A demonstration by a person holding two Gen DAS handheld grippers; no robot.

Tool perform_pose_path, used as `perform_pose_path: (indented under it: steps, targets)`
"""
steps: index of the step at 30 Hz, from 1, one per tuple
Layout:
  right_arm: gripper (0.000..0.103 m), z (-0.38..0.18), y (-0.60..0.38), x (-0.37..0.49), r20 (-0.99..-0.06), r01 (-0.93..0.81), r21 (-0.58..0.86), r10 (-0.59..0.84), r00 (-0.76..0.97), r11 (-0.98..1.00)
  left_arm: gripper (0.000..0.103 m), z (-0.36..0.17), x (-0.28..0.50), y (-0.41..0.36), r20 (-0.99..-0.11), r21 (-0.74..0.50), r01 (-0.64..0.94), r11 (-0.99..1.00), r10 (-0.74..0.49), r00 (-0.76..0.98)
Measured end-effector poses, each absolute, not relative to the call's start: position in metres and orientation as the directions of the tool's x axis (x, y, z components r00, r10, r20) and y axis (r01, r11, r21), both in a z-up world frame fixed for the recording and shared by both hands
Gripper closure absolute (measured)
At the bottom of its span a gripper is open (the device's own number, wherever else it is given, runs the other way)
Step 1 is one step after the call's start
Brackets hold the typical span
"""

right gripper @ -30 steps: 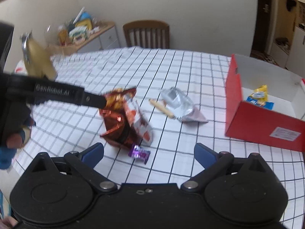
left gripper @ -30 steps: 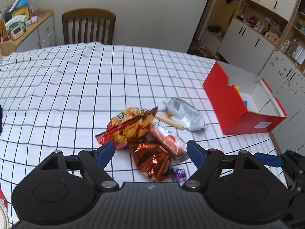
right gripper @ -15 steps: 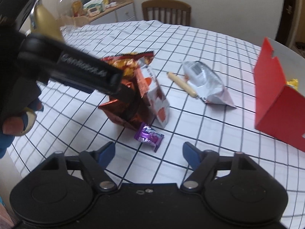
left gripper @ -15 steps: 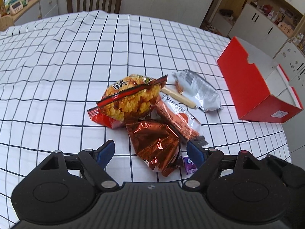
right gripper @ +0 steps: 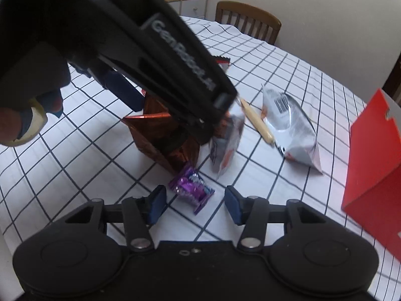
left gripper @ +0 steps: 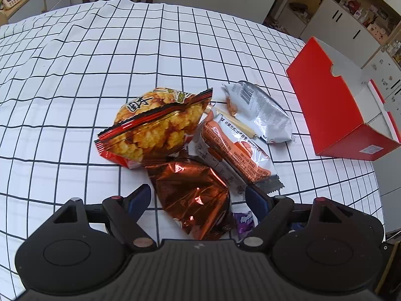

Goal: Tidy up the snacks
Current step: 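Grasp the purple candy with the right tool while the left tool grasps the copper chip bag, then carry the purple candy and copper chip bag into the red box and release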

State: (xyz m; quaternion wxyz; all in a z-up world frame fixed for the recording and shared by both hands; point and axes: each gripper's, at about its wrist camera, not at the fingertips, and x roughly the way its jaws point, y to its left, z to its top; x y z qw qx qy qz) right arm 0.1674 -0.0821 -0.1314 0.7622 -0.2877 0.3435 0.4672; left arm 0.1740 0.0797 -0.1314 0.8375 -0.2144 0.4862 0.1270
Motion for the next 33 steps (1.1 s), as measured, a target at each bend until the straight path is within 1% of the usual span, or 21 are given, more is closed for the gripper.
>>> perform_pose_path:
  steps: [6, 7, 8, 9, 10, 11, 12, 15, 18, 19, 25, 29, 33]
  targets:
    - [0.064, -0.132, -0.079, 0.163, -0.786, -0.922, -0.132, 0.529, 0.321, 0.363, 0.023, -0.133, 0.176, 0.081, -0.867, -0.254, -0.425, 0.869, -0.011, 0.498]
    - [0.067, -0.131, -0.078, 0.163, -0.786, -0.923, -0.133, 0.529, 0.320, 0.360, 0.028, -0.132, 0.176, 0.081, -0.868, -0.254, -0.425, 0.869, -0.011, 0.497]
    - [0.071, -0.131, -0.078, 0.163, -0.786, -0.923, -0.132, 0.529, 0.319, 0.360, 0.032, -0.132, 0.176, 0.081, -0.869, -0.254, -0.425, 0.869, -0.011, 0.495]
    - [0.074, -0.130, -0.078, 0.162, -0.787, -0.923, -0.132, 0.528, 0.319, 0.362, 0.032, -0.132, 0.175, 0.081, -0.870, -0.253, -0.428, 0.868, -0.010, 0.494]
    - [0.079, -0.130, -0.078, 0.162, -0.788, -0.922, -0.131, 0.526, 0.320, 0.364, 0.034, -0.132, 0.175, 0.082, -0.870, -0.253, -0.432, 0.866, -0.009, 0.492]
    - [0.081, -0.129, -0.078, 0.161, -0.790, -0.922, -0.129, 0.524, 0.319, 0.366, 0.039, -0.132, 0.174, 0.083, -0.870, -0.255, -0.435, 0.863, -0.008, 0.493]
    - [0.082, -0.129, -0.079, 0.161, -0.790, -0.920, -0.130, 0.523, 0.321, 0.369, 0.042, -0.132, 0.172, 0.085, -0.870, -0.258, -0.439, 0.861, -0.009, 0.493]
    - [0.082, -0.129, -0.083, 0.156, -0.790, -0.914, -0.140, 0.513, 0.334, 0.381, 0.045, -0.132, 0.169, 0.087, -0.870, -0.269, -0.446, 0.854, -0.016, 0.492]
    - [0.090, -0.127, -0.088, 0.153, -0.790, -0.905, -0.143, 0.505, 0.348, 0.401, 0.050, -0.131, 0.166, 0.086, -0.870, -0.269, -0.447, 0.853, -0.016, 0.493]
    - [0.094, -0.127, -0.089, 0.152, -0.790, -0.901, -0.141, 0.502, 0.352, 0.410, 0.051, -0.130, 0.166, 0.085, -0.870, -0.265, -0.445, 0.855, -0.014, 0.493]
    - [0.095, -0.122, -0.110, 0.155, -0.792, -0.862, -0.088, 0.489, 0.365, 0.500, 0.055, -0.127, 0.157, 0.079, -0.863, -0.262, -0.435, 0.861, -0.008, 0.504]
    - [0.095, -0.112, -0.126, 0.158, -0.788, -0.821, -0.040, 0.487, 0.377, 0.570, 0.055, -0.122, 0.149, 0.075, -0.857, -0.286, -0.431, 0.856, -0.027, 0.514]
    - [0.095, -0.100, -0.143, 0.162, -0.783, -0.777, -0.001, 0.483, 0.393, 0.630, 0.055, -0.112, 0.139, 0.068, -0.849, -0.281, -0.418, 0.864, -0.020, 0.529]
